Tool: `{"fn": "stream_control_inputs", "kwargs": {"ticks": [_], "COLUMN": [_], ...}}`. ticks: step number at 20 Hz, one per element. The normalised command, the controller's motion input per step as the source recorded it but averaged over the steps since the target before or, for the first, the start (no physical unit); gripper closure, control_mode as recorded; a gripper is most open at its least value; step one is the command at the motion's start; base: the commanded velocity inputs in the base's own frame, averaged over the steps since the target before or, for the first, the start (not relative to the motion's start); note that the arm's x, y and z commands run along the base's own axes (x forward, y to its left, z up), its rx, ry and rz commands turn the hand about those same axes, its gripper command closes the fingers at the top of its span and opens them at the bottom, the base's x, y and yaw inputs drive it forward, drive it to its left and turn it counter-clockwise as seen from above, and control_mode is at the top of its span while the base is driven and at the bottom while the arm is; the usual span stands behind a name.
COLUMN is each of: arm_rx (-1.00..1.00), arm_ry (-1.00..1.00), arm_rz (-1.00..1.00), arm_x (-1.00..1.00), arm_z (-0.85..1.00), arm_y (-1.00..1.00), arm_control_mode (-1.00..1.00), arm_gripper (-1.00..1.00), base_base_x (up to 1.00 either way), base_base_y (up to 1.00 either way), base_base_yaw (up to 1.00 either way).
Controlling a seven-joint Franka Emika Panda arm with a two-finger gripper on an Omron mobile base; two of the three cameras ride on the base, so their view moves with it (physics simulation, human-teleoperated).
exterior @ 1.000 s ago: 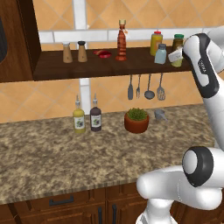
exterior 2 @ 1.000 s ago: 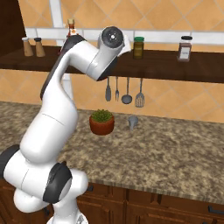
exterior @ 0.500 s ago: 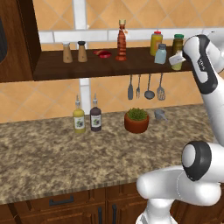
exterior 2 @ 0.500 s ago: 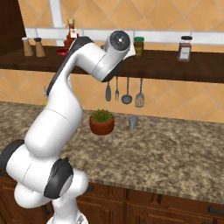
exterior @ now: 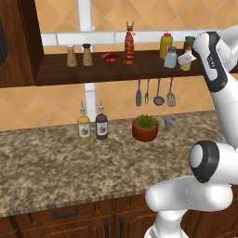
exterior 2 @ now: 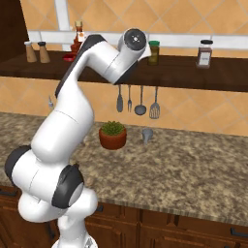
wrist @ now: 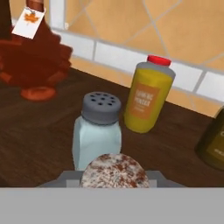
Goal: Put the shaker and condiment bottle from the counter next to their counterparts in the cabinet.
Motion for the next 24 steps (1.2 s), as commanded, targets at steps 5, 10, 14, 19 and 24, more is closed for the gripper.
{"fn": "stream_control_inputs", "kwargs": {"ticks": [5,10,14,19,24], "arm_rx": [-0.02,-0.03,-0.02,-0.06,-0.10], "arm_ry": [-0.04,-0.12,-0.12,-0.07,-0.01], "arm_rz": [0.01,0.04,0.05,0.07,0.03], "arm_x": [0.25,0.15,0.19,0.08,0.28], "arm_z": [-0.35,-0.47,-0.41,-0.33,-0.30], "arm_y": [0.00,0.00,0.00,0.10,0.18], "arm_control_mode": [-1.00,-1.00,-1.00,-1.00,-1.00], "arm_gripper": [1.00,1.00,1.00,1.00,-1.00], "base_base_x": [0.00,0.00,0.00,0.00,0.00], "base_base_y": [0.00,0.00,0.00,0.00,0.00], "base_base_yaw": [0.00,0.00,0.00,0.00,0.00]}}
